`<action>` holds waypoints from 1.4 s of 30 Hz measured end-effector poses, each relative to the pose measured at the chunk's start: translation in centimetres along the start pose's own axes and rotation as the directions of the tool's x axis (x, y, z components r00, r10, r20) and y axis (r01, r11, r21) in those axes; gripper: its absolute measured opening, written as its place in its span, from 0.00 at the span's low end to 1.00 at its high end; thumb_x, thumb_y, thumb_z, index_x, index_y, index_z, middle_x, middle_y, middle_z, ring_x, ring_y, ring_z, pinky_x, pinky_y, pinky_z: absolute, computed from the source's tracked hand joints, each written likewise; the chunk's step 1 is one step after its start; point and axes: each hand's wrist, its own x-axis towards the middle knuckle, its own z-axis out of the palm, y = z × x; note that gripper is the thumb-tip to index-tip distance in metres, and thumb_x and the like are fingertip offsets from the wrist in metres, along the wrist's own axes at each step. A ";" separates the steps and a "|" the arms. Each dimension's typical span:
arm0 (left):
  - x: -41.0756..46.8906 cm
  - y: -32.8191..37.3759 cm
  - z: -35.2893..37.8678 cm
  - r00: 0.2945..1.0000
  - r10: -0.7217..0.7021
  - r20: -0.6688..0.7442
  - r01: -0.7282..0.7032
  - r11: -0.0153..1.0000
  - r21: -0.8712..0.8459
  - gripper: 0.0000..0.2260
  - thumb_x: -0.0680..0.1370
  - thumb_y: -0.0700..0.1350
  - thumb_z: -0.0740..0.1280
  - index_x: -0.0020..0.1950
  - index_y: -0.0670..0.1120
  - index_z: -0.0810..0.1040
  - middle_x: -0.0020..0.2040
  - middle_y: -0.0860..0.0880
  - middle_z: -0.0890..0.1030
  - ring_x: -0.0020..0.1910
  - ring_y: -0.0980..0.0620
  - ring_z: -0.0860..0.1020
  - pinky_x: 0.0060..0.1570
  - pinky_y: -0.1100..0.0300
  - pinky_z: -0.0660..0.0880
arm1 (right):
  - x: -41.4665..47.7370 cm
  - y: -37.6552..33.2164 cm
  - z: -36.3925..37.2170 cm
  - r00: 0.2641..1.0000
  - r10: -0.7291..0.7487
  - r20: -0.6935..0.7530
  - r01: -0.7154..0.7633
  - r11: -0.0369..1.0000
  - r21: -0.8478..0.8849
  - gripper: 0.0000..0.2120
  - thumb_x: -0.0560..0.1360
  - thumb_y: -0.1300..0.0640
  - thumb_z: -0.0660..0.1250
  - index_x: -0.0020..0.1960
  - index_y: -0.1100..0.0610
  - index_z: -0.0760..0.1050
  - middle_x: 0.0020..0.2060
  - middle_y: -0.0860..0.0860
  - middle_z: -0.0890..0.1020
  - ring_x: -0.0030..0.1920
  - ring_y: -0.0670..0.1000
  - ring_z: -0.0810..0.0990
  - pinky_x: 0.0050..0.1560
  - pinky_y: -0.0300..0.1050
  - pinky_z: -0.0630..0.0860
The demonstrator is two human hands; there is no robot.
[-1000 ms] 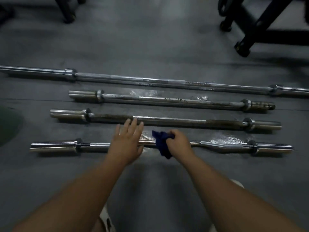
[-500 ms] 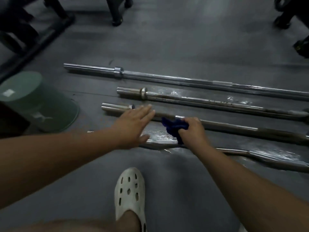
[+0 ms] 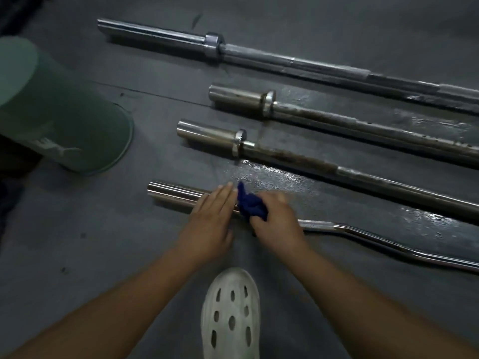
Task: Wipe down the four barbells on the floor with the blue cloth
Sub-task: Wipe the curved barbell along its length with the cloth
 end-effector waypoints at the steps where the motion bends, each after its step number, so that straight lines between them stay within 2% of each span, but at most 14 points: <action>1: 0.2 -0.3 0.3 1.000 -0.003 -0.007 0.003 1.000 -0.008 0.38 0.68 0.49 0.61 0.78 0.41 0.60 0.79 0.43 0.61 0.78 0.45 0.60 0.75 0.45 0.58 | 0.3 -0.4 1.3 0.997 -0.056 0.045 0.059 0.996 -0.065 0.23 0.69 0.61 0.67 0.64 0.54 0.74 0.58 0.52 0.74 0.56 0.52 0.75 0.57 0.42 0.72; 3: 0.3 -0.9 0.9 0.999 -0.031 -0.011 0.031 0.999 -0.024 0.37 0.69 0.51 0.56 0.78 0.40 0.61 0.79 0.42 0.61 0.78 0.44 0.60 0.75 0.44 0.58 | 0.3 -0.5 3.7 0.981 -0.149 0.126 0.178 0.948 -0.266 0.28 0.66 0.58 0.68 0.67 0.53 0.70 0.62 0.50 0.75 0.61 0.52 0.74 0.57 0.49 0.74; 5: -0.1 -1.5 1.5 0.999 -0.033 0.007 0.032 0.999 0.018 0.37 0.69 0.50 0.57 0.78 0.41 0.60 0.79 0.42 0.60 0.78 0.43 0.60 0.76 0.45 0.56 | 0.0 0.1 4.6 0.969 -0.195 0.154 0.247 0.829 -0.501 0.33 0.66 0.55 0.70 0.70 0.53 0.70 0.67 0.50 0.74 0.68 0.52 0.71 0.59 0.52 0.74; 10: -0.3 -0.8 1.6 1.000 0.013 0.016 -0.015 0.995 0.100 0.40 0.68 0.50 0.65 0.79 0.44 0.60 0.80 0.43 0.57 0.79 0.44 0.56 0.76 0.45 0.53 | -2.1 4.7 2.2 0.987 -0.153 0.052 0.148 0.732 -0.665 0.33 0.66 0.57 0.72 0.70 0.51 0.71 0.70 0.50 0.72 0.72 0.54 0.69 0.69 0.61 0.63; 14: -0.2 0.4 2.1 0.999 0.029 0.031 -0.032 0.995 0.100 0.38 0.69 0.51 0.61 0.79 0.45 0.59 0.81 0.44 0.56 0.79 0.44 0.53 0.76 0.45 0.50 | -1.8 2.3 4.8 0.974 -0.188 0.129 0.226 0.715 -0.662 0.27 0.70 0.52 0.59 0.69 0.49 0.73 0.72 0.51 0.70 0.74 0.62 0.65 0.72 0.64 0.58; 18: -0.8 0.1 1.7 1.000 0.016 0.025 -0.020 0.991 0.132 0.38 0.68 0.51 0.60 0.79 0.44 0.61 0.80 0.44 0.60 0.79 0.45 0.55 0.75 0.45 0.52 | -1.4 3.5 3.7 0.958 -0.221 0.185 0.288 0.686 -0.668 0.31 0.69 0.51 0.53 0.72 0.49 0.70 0.74 0.50 0.68 0.74 0.57 0.65 0.71 0.60 0.61; 22: -0.8 1.1 1.9 0.999 0.037 0.028 -0.041 0.987 0.155 0.39 0.67 0.50 0.64 0.79 0.44 0.62 0.79 0.44 0.60 0.79 0.43 0.55 0.76 0.44 0.50 | -3.8 6.8 0.6 0.991 -0.128 0.044 0.125 0.739 -0.662 0.34 0.66 0.54 0.69 0.72 0.50 0.70 0.73 0.53 0.69 0.72 0.57 0.68 0.69 0.62 0.64; 25: -0.8 2.0 2.4 0.997 0.050 0.054 -0.058 0.988 0.142 0.37 0.69 0.51 0.60 0.78 0.43 0.63 0.79 0.44 0.62 0.79 0.45 0.57 0.76 0.44 0.50 | -3.1 4.0 3.2 0.993 -0.117 0.000 0.089 0.754 -0.651 0.31 0.70 0.50 0.59 0.73 0.52 0.68 0.72 0.52 0.70 0.73 0.60 0.66 0.72 0.63 0.59; 28: -0.9 1.7 2.2 0.998 0.006 0.056 -0.013 0.991 0.135 0.36 0.70 0.53 0.57 0.77 0.42 0.64 0.78 0.43 0.64 0.78 0.46 0.58 0.75 0.45 0.51 | -1.9 3.0 4.0 0.980 -0.159 0.122 0.200 0.747 -0.634 0.35 0.70 0.48 0.53 0.77 0.54 0.63 0.75 0.52 0.65 0.76 0.58 0.61 0.75 0.61 0.53; 30: -0.9 1.3 2.2 0.997 0.033 0.066 -0.043 0.986 0.161 0.37 0.69 0.52 0.60 0.78 0.42 0.64 0.78 0.44 0.65 0.78 0.47 0.59 0.75 0.45 0.52 | -2.4 5.1 2.4 0.975 -0.173 0.137 0.220 0.724 -0.654 0.34 0.70 0.49 0.56 0.77 0.52 0.62 0.76 0.50 0.64 0.76 0.55 0.61 0.75 0.60 0.55; 33: -0.9 1.5 2.4 0.997 0.033 0.070 -0.044 0.986 0.163 0.38 0.68 0.51 0.63 0.78 0.42 0.63 0.78 0.44 0.63 0.78 0.46 0.58 0.76 0.45 0.50 | -4.5 6.7 1.0 0.996 -0.080 0.036 0.084 0.749 -0.658 0.40 0.67 0.53 0.68 0.78 0.52 0.60 0.78 0.50 0.60 0.78 0.55 0.57 0.75 0.60 0.53; 35: -0.8 1.9 2.6 0.998 0.016 0.068 -0.026 0.988 0.154 0.37 0.69 0.51 0.61 0.78 0.42 0.63 0.78 0.44 0.63 0.78 0.47 0.57 0.76 0.46 0.49 | -4.3 5.0 2.6 0.998 -0.061 0.000 0.048 0.780 -0.624 0.39 0.68 0.52 0.65 0.78 0.54 0.60 0.78 0.51 0.60 0.78 0.57 0.56 0.75 0.61 0.51; 40: -0.5 1.9 2.1 0.999 -0.020 0.038 0.015 0.991 0.133 0.36 0.70 0.52 0.57 0.78 0.41 0.63 0.78 0.44 0.63 0.78 0.48 0.58 0.76 0.48 0.49 | -1.2 3.6 3.4 0.958 -0.215 0.188 0.286 0.741 -0.608 0.36 0.70 0.51 0.54 0.78 0.55 0.59 0.77 0.52 0.63 0.76 0.56 0.61 0.76 0.58 0.55; 42: -0.5 1.7 1.9 0.999 0.002 0.032 -0.006 0.992 0.126 0.37 0.69 0.51 0.59 0.78 0.41 0.63 0.78 0.43 0.64 0.78 0.46 0.60 0.75 0.46 0.52 | -2.1 6.2 1.2 0.987 -0.134 0.089 0.160 0.743 -0.650 0.35 0.70 0.53 0.62 0.77 0.53 0.62 0.75 0.53 0.67 0.73 0.55 0.66 0.74 0.59 0.58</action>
